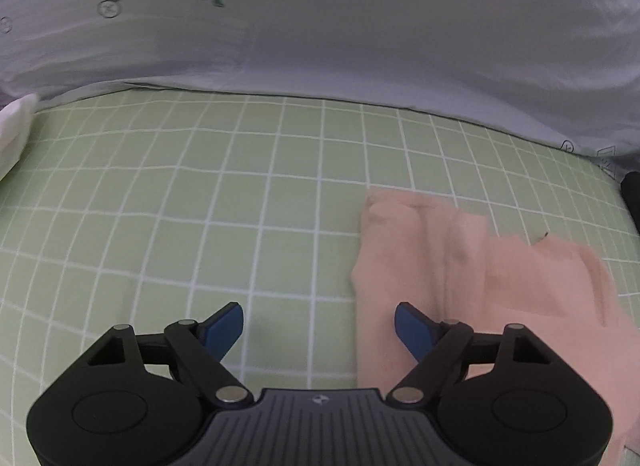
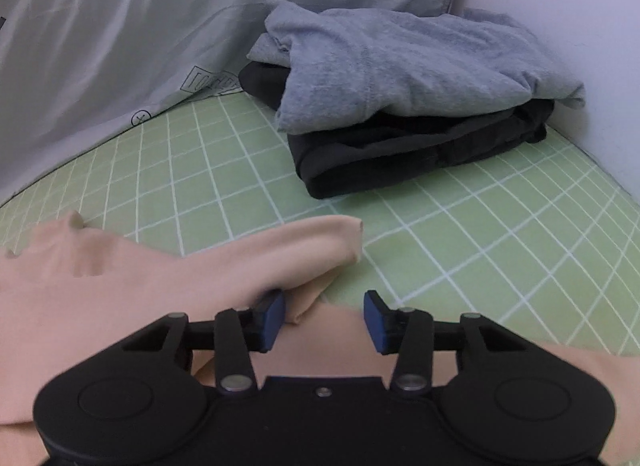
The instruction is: Fold clothes
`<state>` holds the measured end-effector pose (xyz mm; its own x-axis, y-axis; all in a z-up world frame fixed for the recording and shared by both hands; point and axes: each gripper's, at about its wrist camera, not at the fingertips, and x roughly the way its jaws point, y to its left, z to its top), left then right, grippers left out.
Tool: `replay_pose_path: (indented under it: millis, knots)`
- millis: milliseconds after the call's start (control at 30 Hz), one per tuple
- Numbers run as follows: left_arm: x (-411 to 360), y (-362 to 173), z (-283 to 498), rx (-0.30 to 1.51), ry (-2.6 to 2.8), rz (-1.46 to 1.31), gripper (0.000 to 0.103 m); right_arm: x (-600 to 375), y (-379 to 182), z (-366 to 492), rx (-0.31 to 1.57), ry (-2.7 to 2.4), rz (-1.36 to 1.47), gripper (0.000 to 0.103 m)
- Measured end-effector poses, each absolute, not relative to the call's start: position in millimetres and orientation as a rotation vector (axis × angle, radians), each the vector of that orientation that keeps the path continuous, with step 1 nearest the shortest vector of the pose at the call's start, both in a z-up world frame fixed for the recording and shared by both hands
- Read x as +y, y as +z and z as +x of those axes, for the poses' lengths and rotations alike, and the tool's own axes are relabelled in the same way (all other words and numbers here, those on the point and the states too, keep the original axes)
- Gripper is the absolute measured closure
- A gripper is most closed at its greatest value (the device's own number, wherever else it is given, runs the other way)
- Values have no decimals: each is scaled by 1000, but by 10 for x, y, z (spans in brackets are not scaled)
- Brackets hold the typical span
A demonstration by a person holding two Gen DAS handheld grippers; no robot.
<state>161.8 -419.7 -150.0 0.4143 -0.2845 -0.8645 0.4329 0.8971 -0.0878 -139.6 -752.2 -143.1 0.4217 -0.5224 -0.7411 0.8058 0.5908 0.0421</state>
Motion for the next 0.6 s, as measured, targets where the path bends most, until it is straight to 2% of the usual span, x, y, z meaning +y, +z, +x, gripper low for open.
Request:
replay_pose_path:
  millis: [267,467,500,533,567,600]
  knots:
    - [-4237,-1547,1668,1057,-505,139,19,-7613,-1416,-1391,715,-840,539,60]
    - [-4264,-1552,1707,1060,-540,81,22,-7589,-1413,-1332,727,-812,523,83]
    - [-4271,-1558,1707,1061,-543,73,31,-7583,-1407,-1317,731,-804,511,91]
    - [-4277,-1564,1708,1062,-546,65,46,-7578,-1402,-1305,734,-799,500,93]
    - [-4284,-1569,1708,1062,-549,57,51,-7581,-1396,-1310,729,-801,499,100]
    - [-4291,-1575,1709,1063,-552,49,76,-7584,-1391,-1316,724,-802,498,101]
